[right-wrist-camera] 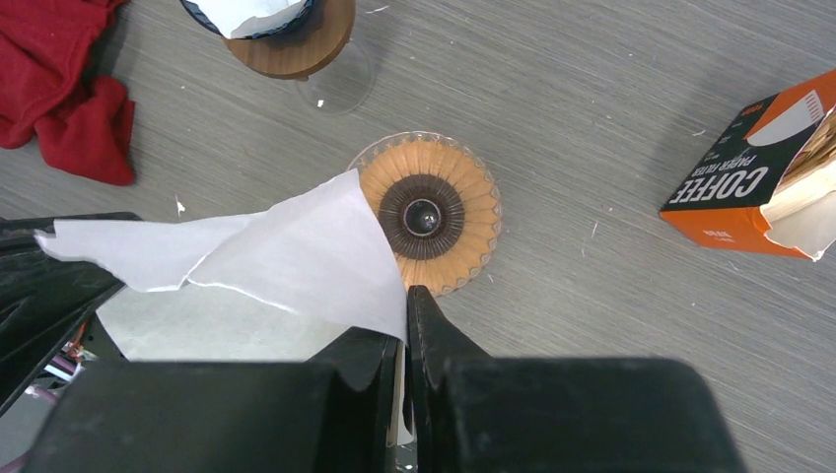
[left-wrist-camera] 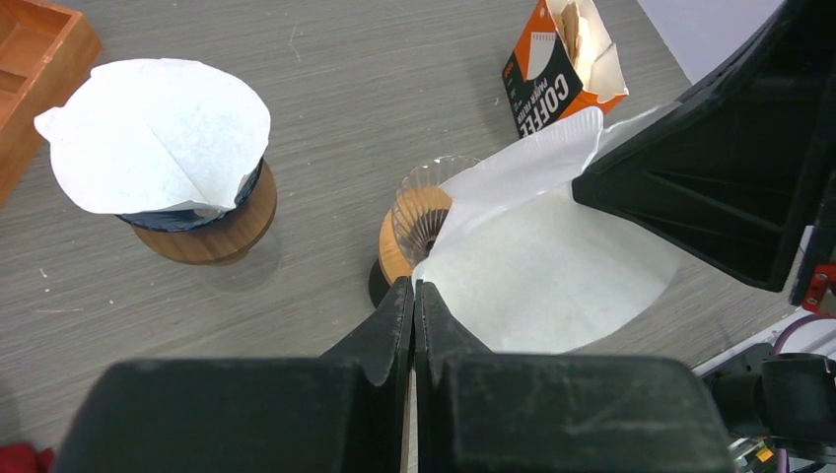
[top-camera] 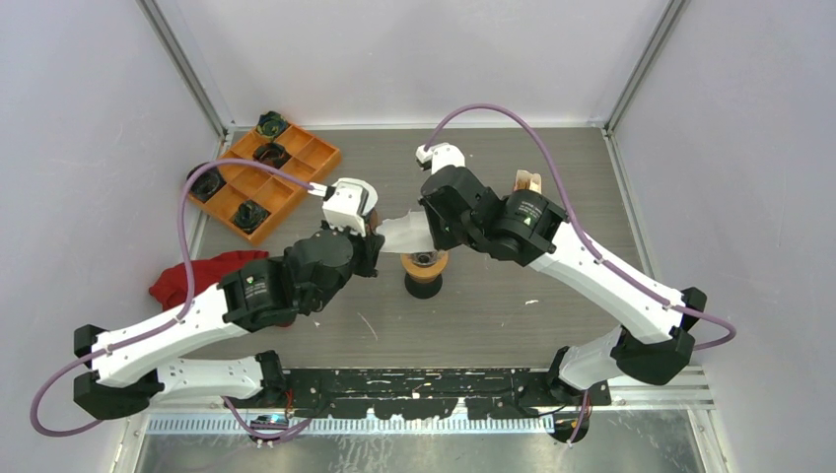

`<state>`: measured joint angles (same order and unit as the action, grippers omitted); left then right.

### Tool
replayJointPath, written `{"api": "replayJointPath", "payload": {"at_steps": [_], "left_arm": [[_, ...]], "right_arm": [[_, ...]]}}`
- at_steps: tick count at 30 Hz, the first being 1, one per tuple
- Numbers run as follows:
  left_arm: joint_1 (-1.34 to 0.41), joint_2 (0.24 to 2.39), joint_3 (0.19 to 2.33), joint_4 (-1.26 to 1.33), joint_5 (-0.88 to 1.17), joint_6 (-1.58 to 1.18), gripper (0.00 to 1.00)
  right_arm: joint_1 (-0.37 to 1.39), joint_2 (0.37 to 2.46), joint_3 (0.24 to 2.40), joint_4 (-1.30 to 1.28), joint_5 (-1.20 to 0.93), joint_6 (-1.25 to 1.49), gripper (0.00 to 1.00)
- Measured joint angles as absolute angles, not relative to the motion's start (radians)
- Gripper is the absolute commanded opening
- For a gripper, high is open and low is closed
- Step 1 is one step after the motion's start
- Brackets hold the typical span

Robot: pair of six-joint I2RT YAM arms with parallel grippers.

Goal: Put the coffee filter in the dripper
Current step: Place the coffee filter in the coffee dripper.

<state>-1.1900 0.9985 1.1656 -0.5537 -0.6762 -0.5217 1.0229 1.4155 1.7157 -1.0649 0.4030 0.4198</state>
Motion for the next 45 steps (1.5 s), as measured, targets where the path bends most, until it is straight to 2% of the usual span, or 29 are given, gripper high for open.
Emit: {"api": "replayJointPath", "payload": {"at_steps": [11,22,45], "left_arm": [[-1.105,1.069,1.254,-0.643,-0.542,-0.523,0.00],[-1.049,1.155,1.344,-0.738,-0.408,-0.521,0.00],[-0.985,1.277,1.372,-0.728,-0.337,-0.511,0.00]], "right_arm": [[0.954,1.385,1.670,-1.048,0.309,0.378,0.16],[0.903,1.385,1.646,-1.037,0.244,0.334,0.25],[0.794,1.388,1.521,-0.937,0.150,0.293,0.23]]}}
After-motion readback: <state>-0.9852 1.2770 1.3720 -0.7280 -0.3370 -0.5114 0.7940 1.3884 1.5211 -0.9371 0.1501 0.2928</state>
